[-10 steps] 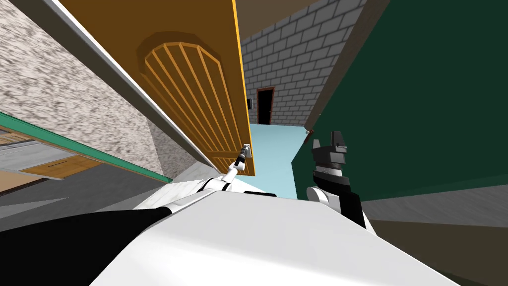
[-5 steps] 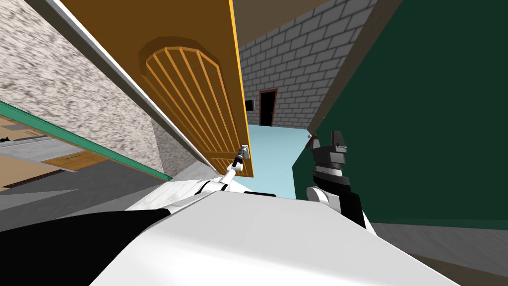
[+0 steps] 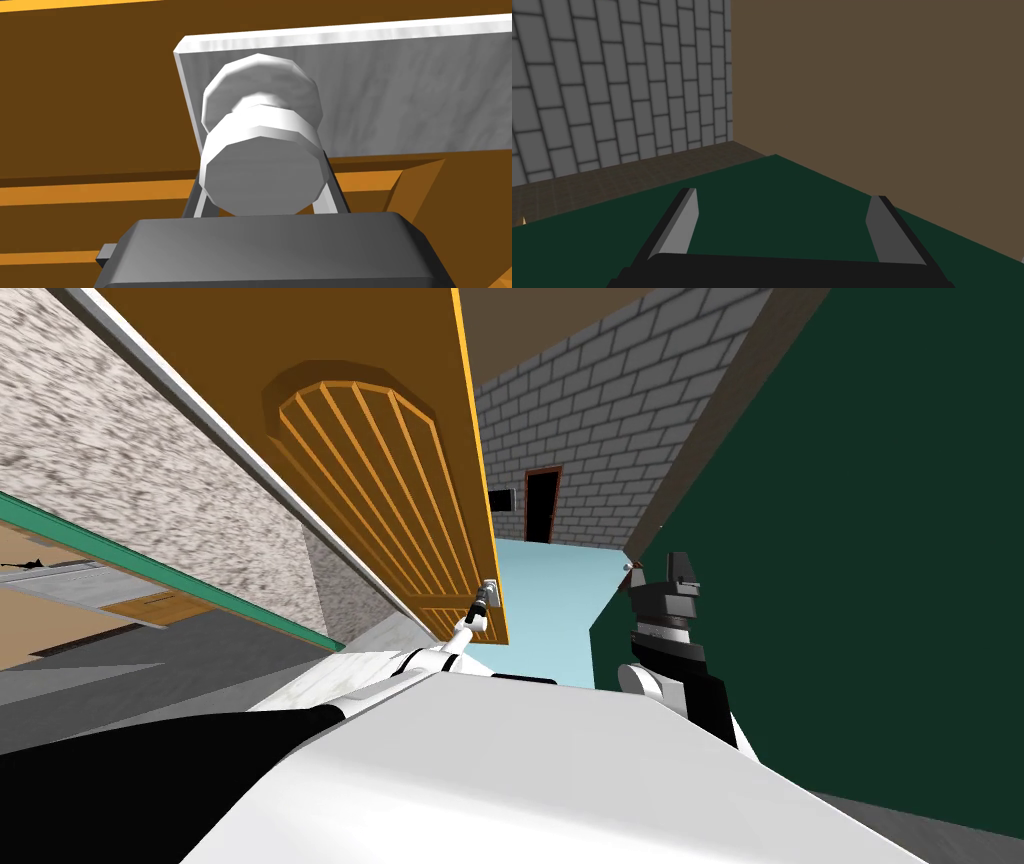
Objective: Push the door open
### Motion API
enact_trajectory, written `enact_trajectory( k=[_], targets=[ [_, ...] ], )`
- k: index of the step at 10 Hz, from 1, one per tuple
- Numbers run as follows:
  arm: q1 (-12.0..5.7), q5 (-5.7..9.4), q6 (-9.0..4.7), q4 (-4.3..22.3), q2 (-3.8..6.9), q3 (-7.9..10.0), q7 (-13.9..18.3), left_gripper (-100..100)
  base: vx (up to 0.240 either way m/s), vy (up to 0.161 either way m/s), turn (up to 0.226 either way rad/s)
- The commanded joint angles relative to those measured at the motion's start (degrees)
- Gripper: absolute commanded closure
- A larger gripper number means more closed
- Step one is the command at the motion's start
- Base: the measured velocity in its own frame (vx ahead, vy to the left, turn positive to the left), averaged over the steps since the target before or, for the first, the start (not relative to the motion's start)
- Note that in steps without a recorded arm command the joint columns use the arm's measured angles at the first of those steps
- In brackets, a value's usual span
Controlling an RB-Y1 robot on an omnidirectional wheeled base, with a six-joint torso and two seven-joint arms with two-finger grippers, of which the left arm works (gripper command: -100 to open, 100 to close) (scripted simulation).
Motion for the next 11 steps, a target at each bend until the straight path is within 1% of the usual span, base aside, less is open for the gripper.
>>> enact_trajectory(
  k=[1, 4, 6, 8, 9, 10, 11],
  targets=[
    [-0.18, 0.32, 0.43, -0.48, 0.56, 1.07, -0.41, 100, 0.144, -0.135, 0.072],
    [-0.07, 0.85, 0.41, -0.25, 1.12, 2.77, -1.0, 100, 0.162, -0.152, 0.077],
    [-0.03, 1.1, 0.4, -0.13, 1.37, 3.58, -1.28, 100, 0.168, -0.122, 0.058],
    [0.01, 1.27, 0.39, -0.06, 1.55, 4.14, -1.48, 100, 0.165, -0.081, 0.039],
    [0.42, 1.27, 0.51, -0.24, 1.91, 4.21, -1.43, 100, 0.066, -0.025, 0.037],
    [0.37, 1.21, 0.47, -0.29, 2.21, 4.68, -1.37, 100, 0.126, 0.0, 0.078],
    [0.37, 1.18, 0.47, -0.27, 2.23, 4.75, -1.35, 100, 0.169, -0.018, 0.069]
  ],
)
